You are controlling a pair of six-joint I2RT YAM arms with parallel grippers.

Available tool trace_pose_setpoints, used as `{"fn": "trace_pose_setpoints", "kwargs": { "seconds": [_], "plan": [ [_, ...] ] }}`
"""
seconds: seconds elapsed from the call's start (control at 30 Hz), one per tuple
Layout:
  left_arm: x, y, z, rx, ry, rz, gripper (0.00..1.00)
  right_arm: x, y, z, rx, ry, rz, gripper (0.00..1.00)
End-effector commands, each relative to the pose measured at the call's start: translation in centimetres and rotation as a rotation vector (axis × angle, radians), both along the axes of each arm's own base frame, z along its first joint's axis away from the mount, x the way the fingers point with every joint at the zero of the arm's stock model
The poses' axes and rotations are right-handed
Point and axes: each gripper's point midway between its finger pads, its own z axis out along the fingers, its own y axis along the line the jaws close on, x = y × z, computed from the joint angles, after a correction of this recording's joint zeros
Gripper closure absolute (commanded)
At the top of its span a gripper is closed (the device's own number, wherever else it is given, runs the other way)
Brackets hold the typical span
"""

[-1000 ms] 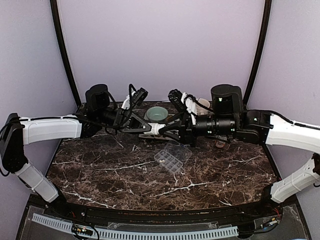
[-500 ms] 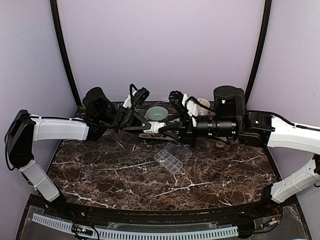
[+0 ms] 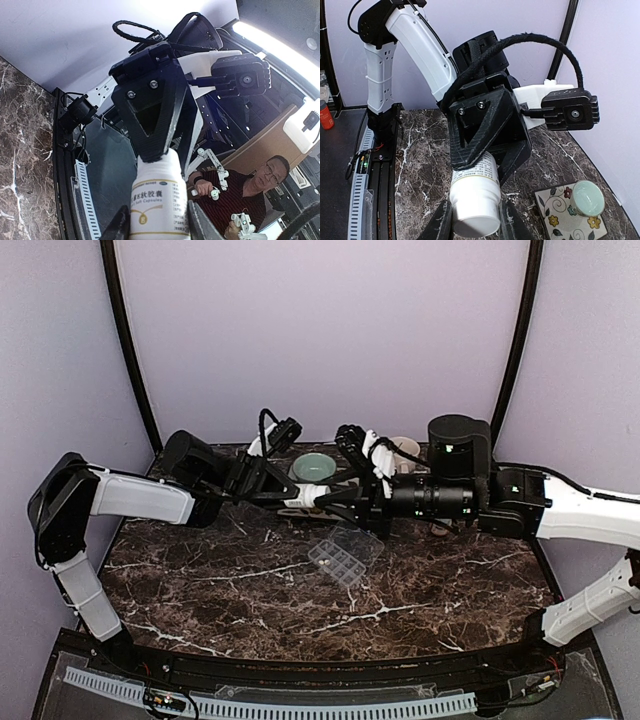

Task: Sort the pills into containers
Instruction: Unscrew the lid of the pill bottle.

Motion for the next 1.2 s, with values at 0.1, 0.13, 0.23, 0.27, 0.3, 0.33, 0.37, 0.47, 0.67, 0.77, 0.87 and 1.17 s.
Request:
{"fn": "trace_pose_setpoints", "kwargs": {
  "seconds": [0.1, 0.13, 0.23, 0.27, 0.3, 0.33, 0.37, 0.47, 0.67, 0.77, 0.87, 1.17],
  "plan": [
    [-2.47, 1.02, 2.83, -0.100, -0.188, -0.052, 1.00, 2.29, -1.16, -0.89, -0.042, -0.045, -0.126, 1.00],
    [-2.45, 1.03, 2.83, -0.099, -0.189, -0.053, 1.00, 2.27, -1.15, -0.83, -0.044, -0.053, -0.128, 1.00],
    [-2.52, 1.07, 2.94, -0.100, -0.192, -0.055, 1.00, 2.27, -1.12, -0.86, -0.051, -0.064, -0.132, 1.00],
    [-2.53, 1.07, 3.00, -0.101, -0.192, -0.055, 1.00, 2.29, -1.10, -0.83, -0.051, -0.063, -0.133, 1.00],
    [-2.52, 1.06, 3.06, -0.102, -0.194, -0.055, 1.00, 2.25, -1.07, -0.77, -0.050, -0.064, -0.132, 1.00],
    [-2.53, 1.04, 3.06, -0.102, -0.193, -0.054, 1.00, 2.23, -1.07, -0.66, -0.047, -0.066, -0.131, 1.00],
    [-2.48, 1.04, 3.11, -0.104, -0.194, -0.052, 1.00, 2.24, -1.06, -0.63, -0.046, -0.066, -0.131, 0.99],
    [-2.49, 1.04, 3.21, -0.108, -0.196, -0.051, 1.00, 2.23, -0.95, -0.55, -0.048, -0.065, -0.129, 0.94],
    [-2.49, 1.05, 3.22, -0.106, -0.197, -0.052, 1.00, 2.26, -0.80, -0.50, -0.045, -0.060, -0.127, 0.82],
    [-2.50, 1.07, 3.23, -0.107, -0.198, -0.051, 1.00, 2.22, -0.82, -0.41, -0.041, -0.057, -0.127, 0.77],
    [-2.49, 1.03, 3.20, -0.107, -0.198, -0.051, 1.00, 2.22, -0.82, -0.31, -0.039, -0.052, -0.127, 0.72],
    [-2.40, 0.94, 3.32, -0.111, -0.204, -0.046, 1.00, 2.02, -0.85, 0.09, -0.028, -0.041, -0.121, 0.63]
  ]
}}
